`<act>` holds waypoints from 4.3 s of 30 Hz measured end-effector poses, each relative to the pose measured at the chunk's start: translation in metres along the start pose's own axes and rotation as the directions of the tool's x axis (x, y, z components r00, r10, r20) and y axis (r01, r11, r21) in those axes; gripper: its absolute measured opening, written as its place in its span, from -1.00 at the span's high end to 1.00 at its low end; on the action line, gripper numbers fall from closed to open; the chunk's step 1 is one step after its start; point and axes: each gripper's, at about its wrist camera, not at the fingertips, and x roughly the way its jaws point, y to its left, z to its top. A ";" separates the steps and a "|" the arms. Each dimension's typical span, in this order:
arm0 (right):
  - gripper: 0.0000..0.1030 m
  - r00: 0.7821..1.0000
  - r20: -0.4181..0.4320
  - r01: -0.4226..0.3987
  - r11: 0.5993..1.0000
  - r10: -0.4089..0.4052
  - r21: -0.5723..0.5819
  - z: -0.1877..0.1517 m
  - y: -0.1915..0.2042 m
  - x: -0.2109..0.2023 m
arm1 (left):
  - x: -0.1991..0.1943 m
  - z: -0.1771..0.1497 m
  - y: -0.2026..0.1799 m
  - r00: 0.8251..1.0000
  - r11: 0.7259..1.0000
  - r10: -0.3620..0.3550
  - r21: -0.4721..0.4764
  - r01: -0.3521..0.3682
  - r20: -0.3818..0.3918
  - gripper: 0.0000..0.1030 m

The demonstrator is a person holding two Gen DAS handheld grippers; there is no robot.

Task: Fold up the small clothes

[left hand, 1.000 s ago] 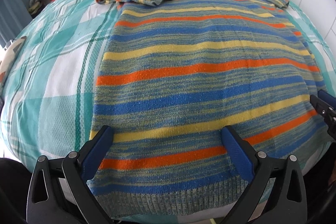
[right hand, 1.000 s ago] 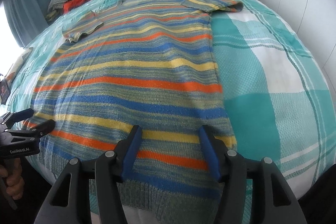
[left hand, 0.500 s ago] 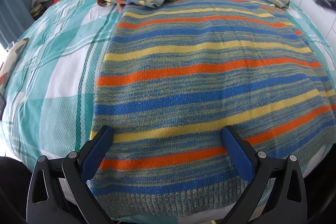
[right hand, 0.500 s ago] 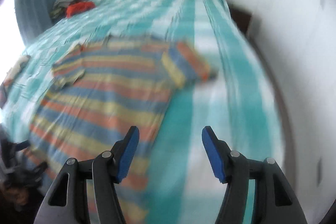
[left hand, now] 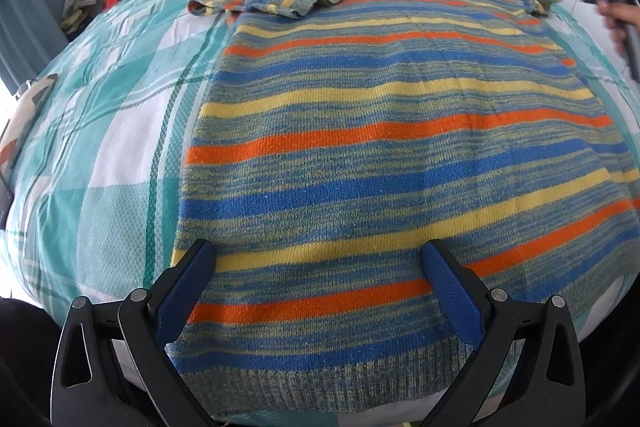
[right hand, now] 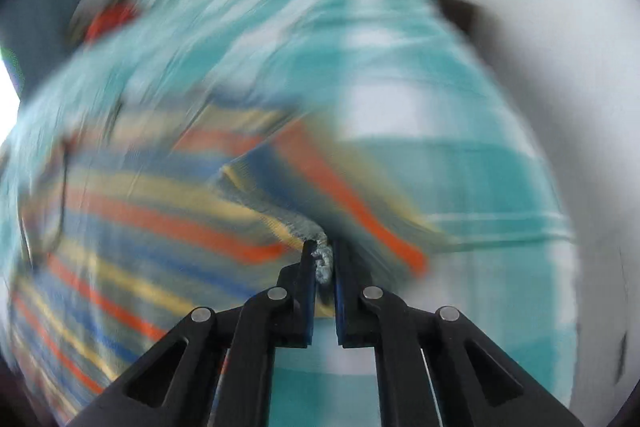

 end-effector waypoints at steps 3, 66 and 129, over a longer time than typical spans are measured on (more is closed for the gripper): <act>0.86 0.998 0.041 0.028 0.956 -0.042 0.292 0.000 -0.092 -0.027 | 0.000 0.000 -0.001 1.000 1.000 0.004 -0.006 -0.004 -0.001 -0.99; 0.90 0.990 -0.123 0.125 0.778 -0.062 0.616 -0.056 -0.235 0.011 | 0.000 -0.001 -0.003 0.999 0.999 0.032 -0.015 -0.032 0.012 -0.99; -0.47 0.982 0.185 0.042 0.999 -0.037 -0.020 -0.227 0.082 -0.177 | -0.007 -0.008 0.003 1.000 1.000 -0.026 0.004 0.026 0.009 -0.99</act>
